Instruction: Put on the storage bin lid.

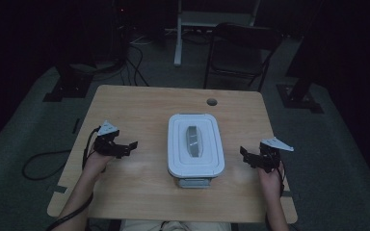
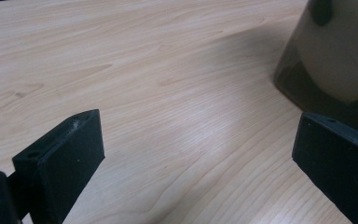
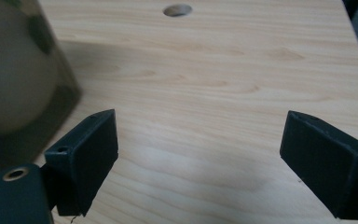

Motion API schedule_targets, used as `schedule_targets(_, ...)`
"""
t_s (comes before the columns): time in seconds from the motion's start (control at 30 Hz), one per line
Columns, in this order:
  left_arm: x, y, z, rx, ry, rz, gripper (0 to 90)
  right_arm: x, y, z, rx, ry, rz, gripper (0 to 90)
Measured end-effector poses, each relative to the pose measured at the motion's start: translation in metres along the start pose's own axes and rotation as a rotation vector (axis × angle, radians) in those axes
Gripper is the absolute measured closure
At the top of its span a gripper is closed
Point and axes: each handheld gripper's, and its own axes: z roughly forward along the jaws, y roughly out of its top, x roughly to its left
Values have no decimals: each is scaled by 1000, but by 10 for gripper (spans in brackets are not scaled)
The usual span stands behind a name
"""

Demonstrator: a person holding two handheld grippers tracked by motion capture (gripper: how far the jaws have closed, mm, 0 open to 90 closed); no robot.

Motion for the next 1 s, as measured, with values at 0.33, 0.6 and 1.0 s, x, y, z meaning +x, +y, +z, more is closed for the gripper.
schedule_targets(0.33, 12, -15, -9, 8, 51, -41, 28, -12, -12, -4, 21, -71, 16, 109)
schedule_targets(0.6, 22, -27, -18, 19, 106, -79, 19, -22, -19, -10, 30, -128, 26, 109)
schedule_targets(1.0, 32, -42, -23, 63, 170, -151, 4, -32, -33, -9, 79, -172, 55, 109)
